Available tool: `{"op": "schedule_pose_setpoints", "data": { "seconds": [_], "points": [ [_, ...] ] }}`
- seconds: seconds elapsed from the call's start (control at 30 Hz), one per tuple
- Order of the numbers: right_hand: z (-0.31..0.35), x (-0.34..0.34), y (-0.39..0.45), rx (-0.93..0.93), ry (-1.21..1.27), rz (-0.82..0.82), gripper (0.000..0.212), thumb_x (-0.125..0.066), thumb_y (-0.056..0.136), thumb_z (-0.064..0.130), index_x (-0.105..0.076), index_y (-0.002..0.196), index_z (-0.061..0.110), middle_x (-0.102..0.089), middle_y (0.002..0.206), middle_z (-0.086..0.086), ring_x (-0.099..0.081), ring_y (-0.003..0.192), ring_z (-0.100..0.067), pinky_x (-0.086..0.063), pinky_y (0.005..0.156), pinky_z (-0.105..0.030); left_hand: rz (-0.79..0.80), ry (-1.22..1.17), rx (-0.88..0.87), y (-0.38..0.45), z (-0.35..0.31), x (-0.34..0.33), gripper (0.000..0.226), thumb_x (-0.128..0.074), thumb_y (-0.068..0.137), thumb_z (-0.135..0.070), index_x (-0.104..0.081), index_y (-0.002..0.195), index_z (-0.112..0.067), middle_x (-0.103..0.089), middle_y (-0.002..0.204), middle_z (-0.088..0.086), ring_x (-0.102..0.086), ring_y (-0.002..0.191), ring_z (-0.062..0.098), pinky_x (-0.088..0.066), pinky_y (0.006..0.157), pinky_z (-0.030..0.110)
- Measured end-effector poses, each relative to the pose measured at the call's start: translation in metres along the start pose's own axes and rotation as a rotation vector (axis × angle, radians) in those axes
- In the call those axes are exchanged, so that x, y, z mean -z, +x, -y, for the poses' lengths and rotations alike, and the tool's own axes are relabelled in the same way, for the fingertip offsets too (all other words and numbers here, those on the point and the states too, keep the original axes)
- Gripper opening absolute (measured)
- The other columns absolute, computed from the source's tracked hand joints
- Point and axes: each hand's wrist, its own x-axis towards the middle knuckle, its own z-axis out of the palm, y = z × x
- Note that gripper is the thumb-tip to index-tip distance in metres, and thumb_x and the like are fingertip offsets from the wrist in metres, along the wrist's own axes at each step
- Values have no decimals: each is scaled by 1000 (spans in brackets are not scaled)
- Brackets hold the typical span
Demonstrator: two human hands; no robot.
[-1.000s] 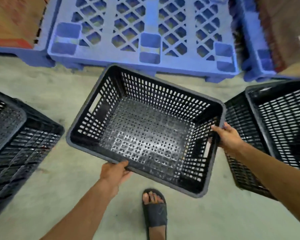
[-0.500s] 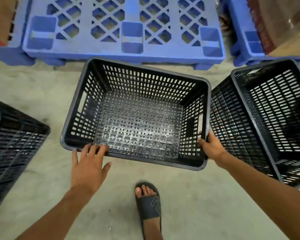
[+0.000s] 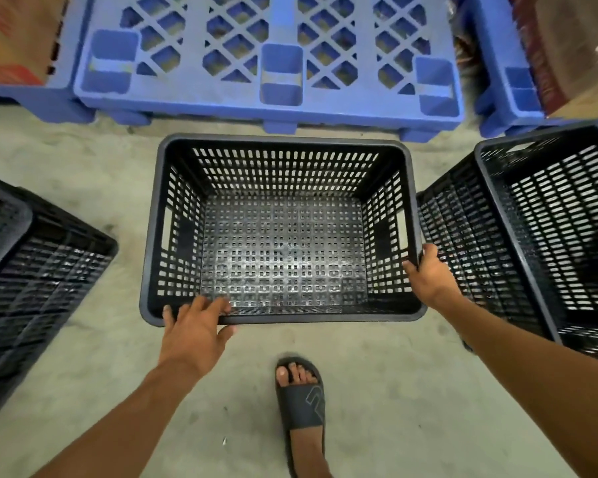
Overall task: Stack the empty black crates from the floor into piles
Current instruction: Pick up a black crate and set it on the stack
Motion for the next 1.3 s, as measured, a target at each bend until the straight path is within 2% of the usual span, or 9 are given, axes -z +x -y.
{"op": "schedule_pose_setpoints", "data": {
  "seconds": [0.1,0.2,0.5,0.7,0.9,0.97,1.07,1.13,1.3],
  "points": [
    [10,-1,-17,227,-349,-104,80,-53,94,42,-5,154,19,-23,156,-19,-27,142,-38,-28,113,-52,-69,-90,-52,-10,8,10,45,-53,86,-56,-55,124,-32,-53,126,-3,-49,122,24,-27,113,48],
    [45,-3,-36,420,-459,-114,74,-48,93,49,-13,154,25,-21,159,-15,-21,145,-35,-24,114,-53,-200,-225,-41,-23,26,27,37,-53,90,-47,-63,115,-22,-58,115,2,-56,109,27,-42,102,45],
    [227,-83,-129,791,-215,417,65,-49,96,43,-23,152,25,-35,152,-7,-37,137,-26,-32,113,-42,-592,-622,503,-71,167,67,41,-59,91,-28,-55,126,-5,-55,123,24,-51,115,40,-39,100,44],
    [329,-187,-188,753,-55,653,82,-58,92,38,-7,156,25,-25,158,-12,-34,140,-31,-32,114,-43,-691,-1426,1108,-100,291,58,67,-51,93,-46,-30,143,-6,-38,148,19,-44,130,40,-40,104,52],
    [425,-281,-197,612,214,662,92,-66,88,37,-6,156,25,-25,159,-6,-37,138,-12,-34,114,-35,-491,-2020,1178,-115,401,22,75,-43,90,-61,-26,149,-19,-21,156,19,-44,128,46,-44,89,60],
    [459,-303,-190,579,344,644,88,-67,89,28,-8,155,23,-38,148,0,-51,120,-1,-45,97,-23,-506,-2097,1123,-114,435,11,58,-45,94,-52,-42,137,-14,-36,146,20,-56,110,46,-54,75,55],
    [493,-330,-176,495,381,548,89,-67,89,31,-8,156,23,-37,153,-4,-49,130,-25,-44,103,-42,-583,-2131,1109,-111,472,-4,19,-50,97,-20,-49,113,-9,-56,109,23,-67,52,36,-55,41,46],
    [499,-347,-168,505,313,387,75,-66,88,31,-25,149,16,-42,145,-13,-52,124,-36,-46,101,-48,-573,-2151,1126,-108,488,-16,22,-46,96,-4,-45,118,-5,-57,102,24,-65,40,30,-53,35,40],
    [494,-350,-154,394,365,358,45,-66,87,12,-39,122,6,-55,124,-20,-59,96,-31,-53,75,-42,-656,-2235,1068,-104,505,-30,49,-38,89,14,-42,137,2,-53,133,22,-57,115,40,-59,48,37]
  ]
}}
